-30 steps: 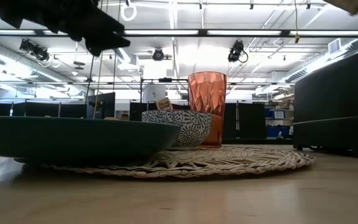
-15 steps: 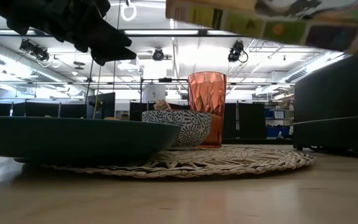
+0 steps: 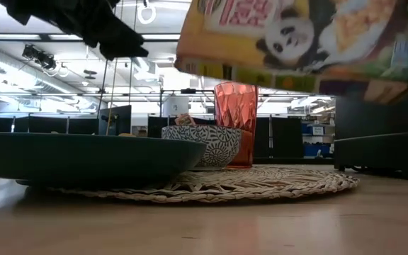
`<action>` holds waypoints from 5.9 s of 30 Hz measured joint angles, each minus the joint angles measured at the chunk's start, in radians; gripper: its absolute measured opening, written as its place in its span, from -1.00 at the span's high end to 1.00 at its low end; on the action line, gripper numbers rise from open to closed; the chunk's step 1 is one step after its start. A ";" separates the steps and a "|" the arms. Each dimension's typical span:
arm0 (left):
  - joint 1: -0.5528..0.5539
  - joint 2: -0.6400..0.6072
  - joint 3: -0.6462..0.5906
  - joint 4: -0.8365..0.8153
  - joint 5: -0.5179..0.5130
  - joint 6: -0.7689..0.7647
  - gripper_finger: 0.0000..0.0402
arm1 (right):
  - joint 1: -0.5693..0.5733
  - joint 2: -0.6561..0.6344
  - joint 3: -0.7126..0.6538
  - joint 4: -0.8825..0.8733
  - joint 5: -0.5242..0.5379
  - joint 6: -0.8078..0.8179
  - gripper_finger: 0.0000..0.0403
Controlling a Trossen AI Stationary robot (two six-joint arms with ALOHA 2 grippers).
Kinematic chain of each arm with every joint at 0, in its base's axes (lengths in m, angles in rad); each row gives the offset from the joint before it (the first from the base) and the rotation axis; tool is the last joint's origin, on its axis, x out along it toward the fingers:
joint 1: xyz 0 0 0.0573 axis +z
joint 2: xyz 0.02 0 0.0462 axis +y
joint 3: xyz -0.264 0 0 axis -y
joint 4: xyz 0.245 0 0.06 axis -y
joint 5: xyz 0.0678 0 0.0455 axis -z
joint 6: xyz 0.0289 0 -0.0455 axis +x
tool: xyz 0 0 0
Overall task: Arrange a breakfast setting
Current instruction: Pour the cereal from the cereal box into the red bowl
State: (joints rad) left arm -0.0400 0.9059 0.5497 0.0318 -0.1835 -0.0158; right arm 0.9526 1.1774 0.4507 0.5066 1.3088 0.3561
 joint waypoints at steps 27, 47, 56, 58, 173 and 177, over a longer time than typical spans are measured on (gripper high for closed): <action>-0.003 -0.012 0.044 -0.081 0.001 0.000 -0.29 | -0.204 -0.256 0.105 -0.633 -0.349 0.166 -0.02; -0.003 -0.012 0.043 -0.088 0.001 -0.033 -0.29 | -0.330 -0.297 0.233 -0.841 -0.532 0.058 -0.02; -0.004 -0.012 0.043 -0.088 0.001 -0.034 -0.29 | -0.361 -0.297 0.266 -0.910 -0.571 0.039 -0.02; -0.004 -0.012 0.043 -0.088 0.001 -0.034 -0.29 | -0.370 -0.296 0.266 -0.909 -0.591 0.039 -0.02; -0.049 -0.012 0.043 0.010 0.031 -0.050 -0.29 | -0.299 -0.290 0.369 -1.071 -0.552 0.115 0.07; -0.050 -0.015 0.043 0.012 0.053 -0.036 -0.29 | -0.287 -0.290 0.360 -1.065 -0.537 0.125 0.07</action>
State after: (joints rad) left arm -0.0902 0.8905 0.5922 0.0442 -0.1307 -0.0518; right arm 0.6660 0.8871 0.8103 -0.5586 0.7717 0.4810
